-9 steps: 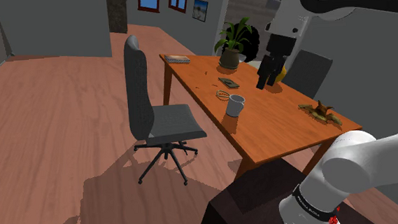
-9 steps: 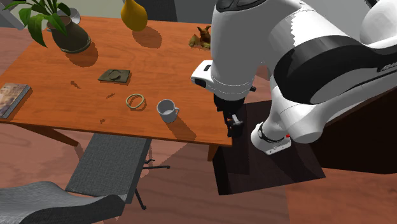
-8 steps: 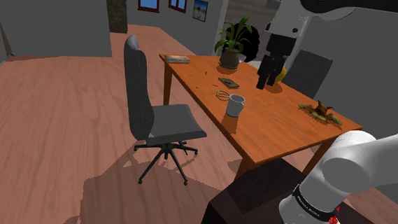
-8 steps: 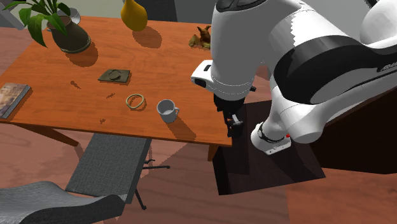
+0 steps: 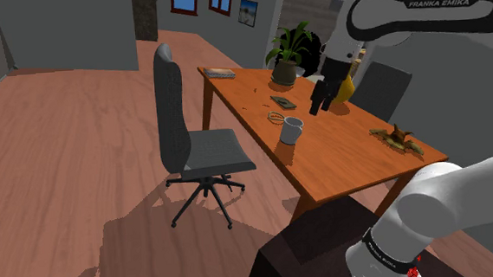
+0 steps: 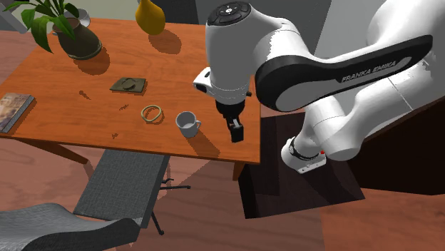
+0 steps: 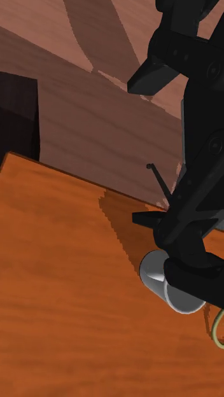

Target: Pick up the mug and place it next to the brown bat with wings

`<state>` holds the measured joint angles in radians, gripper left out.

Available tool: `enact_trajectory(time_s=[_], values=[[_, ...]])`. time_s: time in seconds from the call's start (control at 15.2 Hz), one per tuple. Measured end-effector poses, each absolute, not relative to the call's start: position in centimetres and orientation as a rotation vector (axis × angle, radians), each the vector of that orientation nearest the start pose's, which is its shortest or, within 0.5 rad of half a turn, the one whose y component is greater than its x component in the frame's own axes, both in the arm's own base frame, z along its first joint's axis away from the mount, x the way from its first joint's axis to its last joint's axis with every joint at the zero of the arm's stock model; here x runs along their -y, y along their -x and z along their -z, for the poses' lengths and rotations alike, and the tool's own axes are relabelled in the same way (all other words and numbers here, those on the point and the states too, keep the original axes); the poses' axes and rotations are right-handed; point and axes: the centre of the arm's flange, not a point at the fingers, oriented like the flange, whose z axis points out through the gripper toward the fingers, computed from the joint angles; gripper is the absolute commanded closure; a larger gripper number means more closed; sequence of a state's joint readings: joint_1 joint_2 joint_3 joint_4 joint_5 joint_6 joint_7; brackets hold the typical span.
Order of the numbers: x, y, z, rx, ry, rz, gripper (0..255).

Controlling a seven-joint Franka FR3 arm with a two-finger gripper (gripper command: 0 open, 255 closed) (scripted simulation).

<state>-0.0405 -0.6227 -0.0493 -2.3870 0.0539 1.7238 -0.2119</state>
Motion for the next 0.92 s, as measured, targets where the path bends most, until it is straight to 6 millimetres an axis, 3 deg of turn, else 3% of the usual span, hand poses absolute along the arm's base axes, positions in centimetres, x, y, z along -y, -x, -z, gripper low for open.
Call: enact_trajectory(time_s=[0.92], values=[[14.9, -45.2, -44.1, 0.222, 3.054, 0.054, 0]])
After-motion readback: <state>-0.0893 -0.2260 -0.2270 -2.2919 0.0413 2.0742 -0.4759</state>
